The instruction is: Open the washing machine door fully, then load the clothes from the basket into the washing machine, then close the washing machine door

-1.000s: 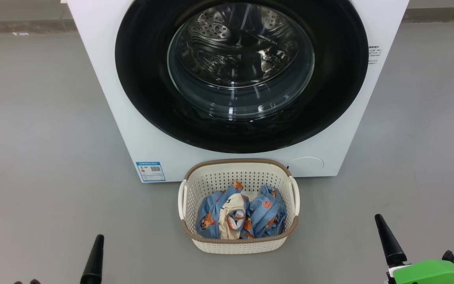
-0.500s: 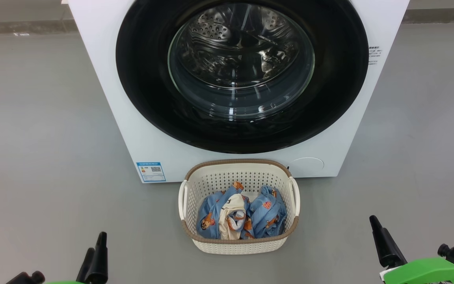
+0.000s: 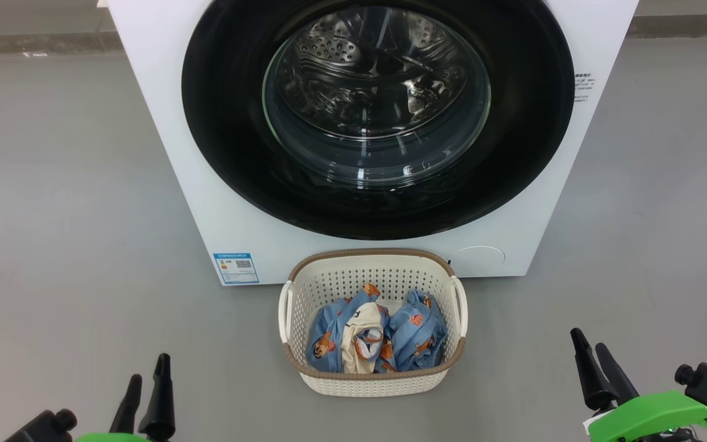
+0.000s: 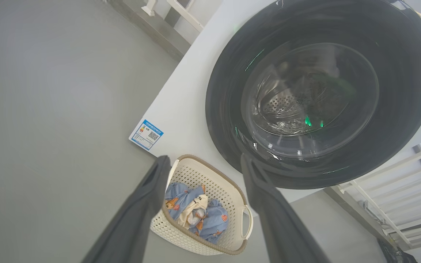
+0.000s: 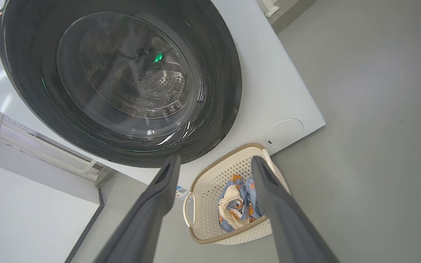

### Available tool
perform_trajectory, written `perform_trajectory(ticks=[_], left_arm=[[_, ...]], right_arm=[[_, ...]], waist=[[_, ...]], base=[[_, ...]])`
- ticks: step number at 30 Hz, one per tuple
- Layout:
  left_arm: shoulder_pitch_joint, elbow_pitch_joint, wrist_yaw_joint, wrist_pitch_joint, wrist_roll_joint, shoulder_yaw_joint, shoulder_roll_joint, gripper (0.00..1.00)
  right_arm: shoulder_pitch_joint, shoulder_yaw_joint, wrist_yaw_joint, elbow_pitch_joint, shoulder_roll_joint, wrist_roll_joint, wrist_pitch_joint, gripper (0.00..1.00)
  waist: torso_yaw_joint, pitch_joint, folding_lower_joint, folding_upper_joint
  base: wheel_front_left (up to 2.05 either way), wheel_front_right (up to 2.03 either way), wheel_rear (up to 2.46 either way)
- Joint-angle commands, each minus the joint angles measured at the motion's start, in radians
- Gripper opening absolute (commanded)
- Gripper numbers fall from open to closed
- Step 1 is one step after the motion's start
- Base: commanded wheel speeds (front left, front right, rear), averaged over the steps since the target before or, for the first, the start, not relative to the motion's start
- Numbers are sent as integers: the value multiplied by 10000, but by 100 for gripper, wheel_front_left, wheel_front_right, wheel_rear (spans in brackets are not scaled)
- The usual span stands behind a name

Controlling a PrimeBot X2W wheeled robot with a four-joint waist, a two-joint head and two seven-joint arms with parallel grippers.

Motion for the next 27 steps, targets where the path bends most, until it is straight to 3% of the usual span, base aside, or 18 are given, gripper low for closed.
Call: perform_trajectory(ticks=[1,27], left_arm=[[-403,-351,-23,-144,362,157,196,100],[-487,-697,-30,-908,3622,141,285,100]], right_arm=[[-496,197,10,-207,-182,-416,-137,100],[-696,253,14,-166,-440,-3295,-898,100]], waist=[[1,3,-1,-1],[-92,31,-1,-1]], base=[[0,0,0],[0,0,0]])
